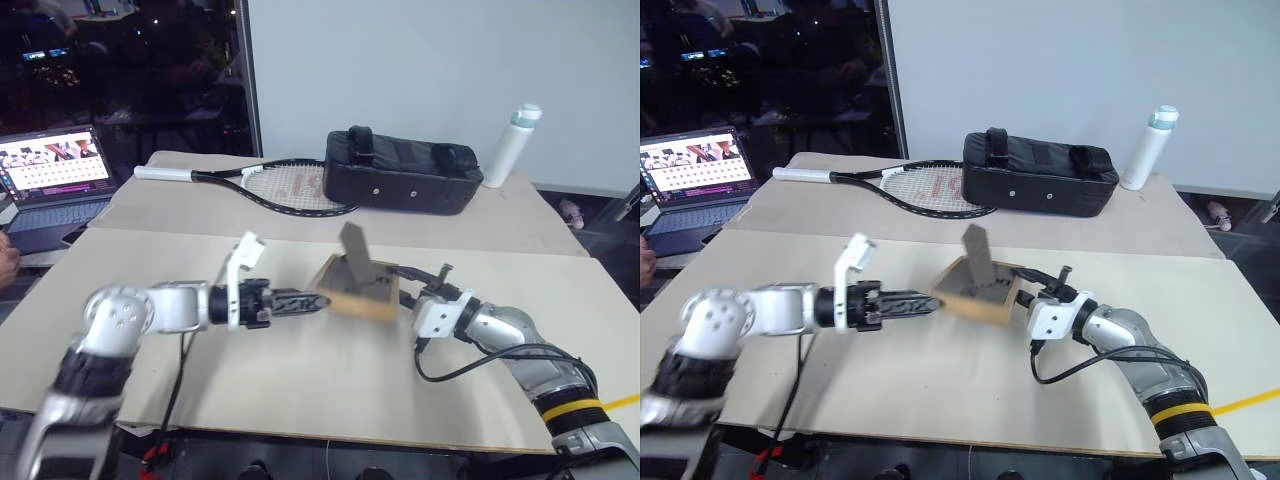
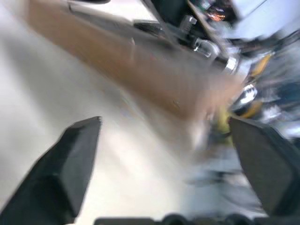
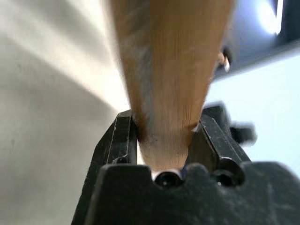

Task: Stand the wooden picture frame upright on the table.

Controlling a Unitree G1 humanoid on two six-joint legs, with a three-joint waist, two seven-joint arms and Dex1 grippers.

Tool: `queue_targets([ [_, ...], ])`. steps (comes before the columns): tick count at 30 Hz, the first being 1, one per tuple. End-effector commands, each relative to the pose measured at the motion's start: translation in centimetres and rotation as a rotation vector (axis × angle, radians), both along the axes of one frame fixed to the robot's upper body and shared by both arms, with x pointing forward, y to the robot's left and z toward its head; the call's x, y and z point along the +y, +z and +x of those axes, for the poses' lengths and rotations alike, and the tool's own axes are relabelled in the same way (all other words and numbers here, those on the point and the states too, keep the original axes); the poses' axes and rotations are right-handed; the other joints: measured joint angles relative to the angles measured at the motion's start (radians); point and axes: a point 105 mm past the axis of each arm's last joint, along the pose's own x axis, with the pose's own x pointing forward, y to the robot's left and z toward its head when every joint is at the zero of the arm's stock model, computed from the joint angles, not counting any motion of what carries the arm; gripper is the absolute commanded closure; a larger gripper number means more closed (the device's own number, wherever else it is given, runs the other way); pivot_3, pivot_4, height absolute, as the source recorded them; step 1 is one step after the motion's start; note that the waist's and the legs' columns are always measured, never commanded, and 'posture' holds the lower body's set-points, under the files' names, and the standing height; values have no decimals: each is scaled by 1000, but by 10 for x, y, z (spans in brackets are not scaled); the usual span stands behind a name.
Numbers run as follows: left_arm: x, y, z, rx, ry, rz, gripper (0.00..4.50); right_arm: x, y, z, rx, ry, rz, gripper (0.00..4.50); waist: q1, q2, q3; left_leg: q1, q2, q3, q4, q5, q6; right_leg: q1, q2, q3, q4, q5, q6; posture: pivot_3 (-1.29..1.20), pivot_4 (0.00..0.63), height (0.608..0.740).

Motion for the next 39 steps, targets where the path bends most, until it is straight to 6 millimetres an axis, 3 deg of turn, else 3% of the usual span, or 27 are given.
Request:
queue_targets([
  [1, 14, 21, -4, -183, -50, -31, 0, -3, 26, 5, 161, 26, 237, 3250, 4, 0, 0, 0, 0, 0, 1, 0, 0, 1, 0, 0, 0, 0, 0, 0, 150, 726],
  [6, 27, 28, 7, -290, 5, -11, 0, -5, 20, 25, 568, -13, 536, 3251, 2, 0, 1, 0, 0, 0, 3, 0, 2, 3, 0, 0, -1, -2, 1, 0, 150, 726],
  [14, 30, 4, 10, -333, 78, 42, 0, -1, -13, 29, 985, -53, 746, 3253, -1, 1, 1, -2, 0, 0, 1, -1, 4, -1, 0, 0, 0, -2, 1, 0, 150, 726],
  [18, 33, -3, 13, -341, 116, 57, 0, -2, -25, 25, 1110, -60, 788, 3254, 0, 1, 1, -4, 0, 0, 2, -1, 4, -2, 0, 0, 2, -2, 1, 0, 150, 726],
  [25, 38, -22, 20, -319, 160, 94, 0, 12, -49, -1, 1337, -32, 686, 3256, -3, 1, 1, -3, 0, 0, 3, -1, 4, -2, 0, 0, 2, -2, 1, 0, 150, 726],
  [29, 41, -28, 22, -307, 172, 103, 0, 20, -53, -5, 1353, -36, 655, 3259, -5, 1, 1, -3, 0, 0, 3, -1, 4, -2, 1, 0, 4, -3, 2, 0, 150, 726],
  [34, 41, -34, 24, -303, 173, 115, 0, 25, -40, -6, 1332, 11, 702, 3261, -8, 1, 1, -3, 0, 0, 3, -1, 4, -2, 1, 0, 4, -5, 5, 0, 150, 726],
  [36, 40, -34, 26, -299, 174, 108, 0, 26, -33, -9, 1329, 36, 699, 2216, -7, 1, 1, -3, 0, 0, 3, -1, 4, -3, 1, 0, 4, -5, 5, 0, 150, 726],
  [39, 40, -36, 29, -295, 177, 107, 0, 19, -24, -15, 1317, 60, 718, 1248, -3, 1, 1, -3, 0, 0, 3, -1, 4, -3, 1, 0, 4, -5, 5, 0, 150, 726],
])
